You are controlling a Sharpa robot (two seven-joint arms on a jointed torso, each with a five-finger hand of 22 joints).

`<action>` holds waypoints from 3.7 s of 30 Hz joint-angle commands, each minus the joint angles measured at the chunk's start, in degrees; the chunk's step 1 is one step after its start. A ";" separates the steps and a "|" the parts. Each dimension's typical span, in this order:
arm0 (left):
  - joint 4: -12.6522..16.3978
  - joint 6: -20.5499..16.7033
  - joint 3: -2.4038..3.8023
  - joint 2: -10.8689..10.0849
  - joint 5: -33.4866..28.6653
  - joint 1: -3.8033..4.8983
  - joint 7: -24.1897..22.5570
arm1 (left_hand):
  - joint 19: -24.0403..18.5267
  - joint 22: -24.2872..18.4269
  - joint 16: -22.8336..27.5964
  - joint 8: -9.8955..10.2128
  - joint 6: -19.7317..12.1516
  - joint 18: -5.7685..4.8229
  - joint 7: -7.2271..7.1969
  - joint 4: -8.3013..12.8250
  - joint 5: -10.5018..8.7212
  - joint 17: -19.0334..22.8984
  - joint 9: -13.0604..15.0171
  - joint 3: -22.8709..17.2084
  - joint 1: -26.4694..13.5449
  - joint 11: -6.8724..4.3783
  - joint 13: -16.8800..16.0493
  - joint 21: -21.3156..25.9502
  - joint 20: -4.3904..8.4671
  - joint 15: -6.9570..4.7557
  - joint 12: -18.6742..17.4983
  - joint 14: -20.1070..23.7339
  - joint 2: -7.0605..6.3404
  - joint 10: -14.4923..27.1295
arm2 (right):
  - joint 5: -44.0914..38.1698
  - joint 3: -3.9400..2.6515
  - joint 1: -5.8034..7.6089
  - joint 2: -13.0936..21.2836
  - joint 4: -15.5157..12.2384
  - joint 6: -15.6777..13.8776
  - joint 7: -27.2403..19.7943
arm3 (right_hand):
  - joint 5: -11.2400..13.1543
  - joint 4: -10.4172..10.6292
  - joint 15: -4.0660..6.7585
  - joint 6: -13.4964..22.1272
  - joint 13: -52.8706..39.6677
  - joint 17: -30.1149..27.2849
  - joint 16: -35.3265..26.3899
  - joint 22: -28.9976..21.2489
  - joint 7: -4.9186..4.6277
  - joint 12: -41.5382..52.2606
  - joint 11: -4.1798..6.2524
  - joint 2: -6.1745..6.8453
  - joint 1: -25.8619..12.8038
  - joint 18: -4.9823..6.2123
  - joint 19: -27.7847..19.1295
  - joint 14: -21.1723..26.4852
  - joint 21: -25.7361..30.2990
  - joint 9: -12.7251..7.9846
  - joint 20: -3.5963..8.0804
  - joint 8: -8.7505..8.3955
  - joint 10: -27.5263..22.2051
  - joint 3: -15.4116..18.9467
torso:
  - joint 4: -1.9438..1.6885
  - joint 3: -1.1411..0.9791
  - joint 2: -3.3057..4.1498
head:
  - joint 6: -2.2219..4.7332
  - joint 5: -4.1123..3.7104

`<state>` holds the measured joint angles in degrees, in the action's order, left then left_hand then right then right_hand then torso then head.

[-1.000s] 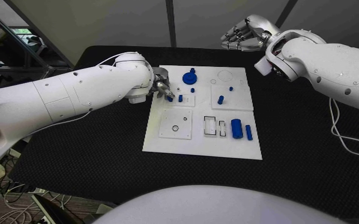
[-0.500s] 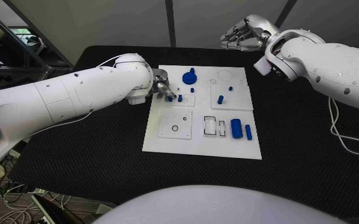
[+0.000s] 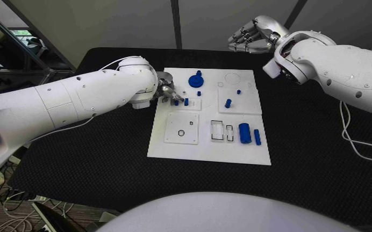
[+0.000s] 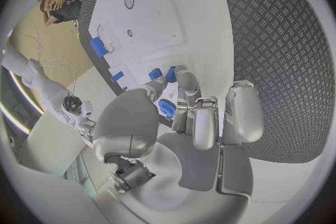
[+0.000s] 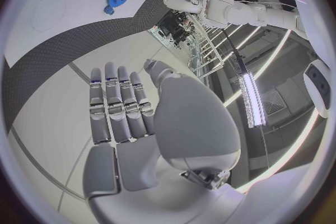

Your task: Assemble the parts on the task board

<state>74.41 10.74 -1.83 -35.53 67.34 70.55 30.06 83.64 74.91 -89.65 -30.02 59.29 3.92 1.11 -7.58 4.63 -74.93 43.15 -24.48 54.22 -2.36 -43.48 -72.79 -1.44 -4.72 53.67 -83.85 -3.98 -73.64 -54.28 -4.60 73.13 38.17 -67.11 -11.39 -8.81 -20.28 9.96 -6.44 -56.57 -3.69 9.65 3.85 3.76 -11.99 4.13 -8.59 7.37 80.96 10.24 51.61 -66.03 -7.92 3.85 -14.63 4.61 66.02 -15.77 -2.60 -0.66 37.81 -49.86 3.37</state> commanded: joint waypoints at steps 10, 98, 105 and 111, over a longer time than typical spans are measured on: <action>0.51 -3.69 0.09 -1.16 -0.24 -0.16 0.28 | 0.46 9.72 -0.35 -0.75 0.14 -0.59 0.04 -2.05 -0.09 -15.07 0.40 4.69 -3.07 -0.10 0.07 -0.18 0.17 -0.51 0.44 -6.15 -0.89 -0.27 | -0.01 -0.03 0.05 0.10 0.00 0.19 -0.57 | -0.34 -0.05 0.00 -0.33 -0.02 -0.08 0.10 0.06 -0.20 0.15 0.03 -0.05 -0.72 0.37 0.26 0.40 0.32 0.08 0.02 -0.38 -0.11 -0.34 | -0.02 0.05 0.00 | 0.08 -0.18; -9.75 -20.14 -3.09 10.01 22.69 -1.40 -26.80 | -8.08 1.80 13.90 16.92 -3.38 3.54 4.82 6.05 1.26 10.54 -28.67 2.19 25.21 6.04 32.05 29.35 -4.37 4.44 -24.20 3.83 -4.71 19.58 | -0.90 -0.03 -0.33 -0.37 -0.39 -0.77 -0.70 | -0.29 -1.50 -0.10 -0.87 0.04 -0.59 0.07 0.08 -0.16 -0.07 -0.02 0.07 0.32 0.38 0.52 0.54 0.99 0.10 0.15 -0.25 -0.47 -2.01 | -0.03 0.00 0.01 | 2.32 -3.67; -10.04 -19.89 -3.09 10.34 22.56 -1.53 -27.01 | -7.51 2.86 13.24 17.16 -2.98 3.27 4.99 6.52 1.26 10.02 -28.91 1.27 25.75 5.97 32.43 27.44 -4.30 4.37 -24.70 3.40 -4.29 18.68 | -0.92 -0.03 -0.33 -0.42 -0.40 -0.66 -0.66 | -0.30 -1.51 -0.10 -0.86 0.04 -0.60 0.07 0.08 -0.16 -0.07 -0.02 0.05 0.31 0.38 0.53 0.54 1.00 0.10 0.14 -0.26 -0.48 -2.05 | 0.00 -0.03 0.02 | 2.19 -3.73; -10.08 -19.84 -3.10 10.46 21.45 -1.63 -27.47 | -6.92 3.86 12.70 17.74 -3.10 3.01 5.23 6.99 1.24 9.65 -29.26 0.50 26.02 6.03 32.97 25.58 -4.25 4.43 -25.69 2.99 -4.30 18.41 | -0.95 -0.03 -0.33 -0.46 -0.44 -0.61 -0.63 | -0.32 -1.57 -0.09 -0.88 0.03 -0.64 0.07 0.08 -0.14 -0.06 0.00 -0.03 0.38 0.37 0.55 0.54 1.04 0.10 0.14 -0.25 -0.47 -2.21 | 0.02 -0.02 0.04 | 2.04 -3.91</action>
<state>64.36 -9.64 -4.93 -25.16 89.76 68.87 3.24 76.37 74.94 -76.73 -12.47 55.90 11.45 6.13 -0.63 5.97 -65.23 13.94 -23.73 79.85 3.79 -10.55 -47.10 -5.64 -0.17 28.17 -80.44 -8.34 -54.81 -55.15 -4.60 72.68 37.76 -67.45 -11.85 -9.04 -20.28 8.34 -6.65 -57.27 -3.69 9.07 3.85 3.76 -12.06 4.13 -8.59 7.20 80.98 10.24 51.82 -65.82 -7.07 3.93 -14.41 4.61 66.02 -17.73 -2.61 -0.68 37.83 -47.81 -0.45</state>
